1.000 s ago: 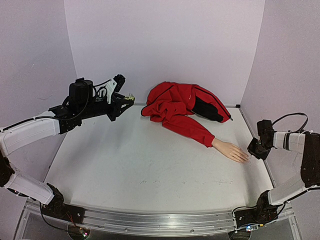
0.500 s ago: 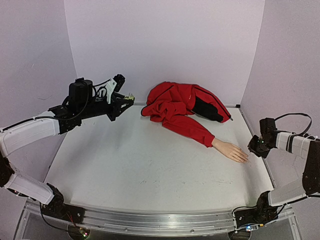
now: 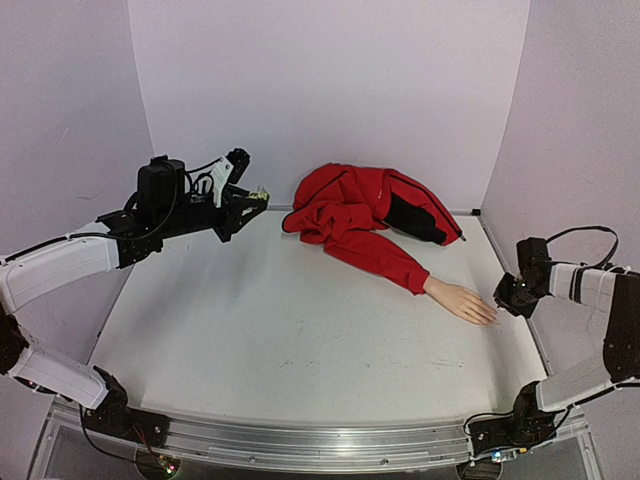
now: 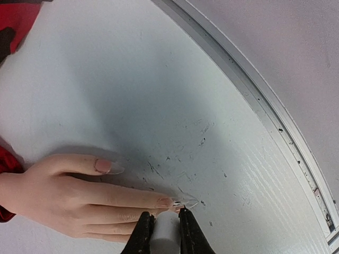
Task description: Paint the nails
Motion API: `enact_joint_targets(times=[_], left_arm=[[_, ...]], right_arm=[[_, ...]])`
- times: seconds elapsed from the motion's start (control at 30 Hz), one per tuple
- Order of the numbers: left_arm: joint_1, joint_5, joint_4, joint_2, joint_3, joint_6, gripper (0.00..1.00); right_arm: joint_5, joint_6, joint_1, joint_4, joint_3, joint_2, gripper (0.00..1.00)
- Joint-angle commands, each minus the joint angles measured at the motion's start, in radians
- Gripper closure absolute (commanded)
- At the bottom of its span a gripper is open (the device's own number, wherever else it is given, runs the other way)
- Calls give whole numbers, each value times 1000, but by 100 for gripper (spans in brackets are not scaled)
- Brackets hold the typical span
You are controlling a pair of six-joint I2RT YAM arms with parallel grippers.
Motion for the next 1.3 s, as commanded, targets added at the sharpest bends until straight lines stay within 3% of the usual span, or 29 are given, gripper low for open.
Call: enact_joint_targets(times=[0.0,0.77,1.27], left_arm=[[6,9,50,-29,20,10,100],[6,6,50,-28,21,14,100],[7,10,50,-39,23,0,100]], right_arm=[[-11,-11,-4,-12,18,14,100],[114,38,-4,-10,41,55,100],[-22,-26,-4,-48,40,-44,100]])
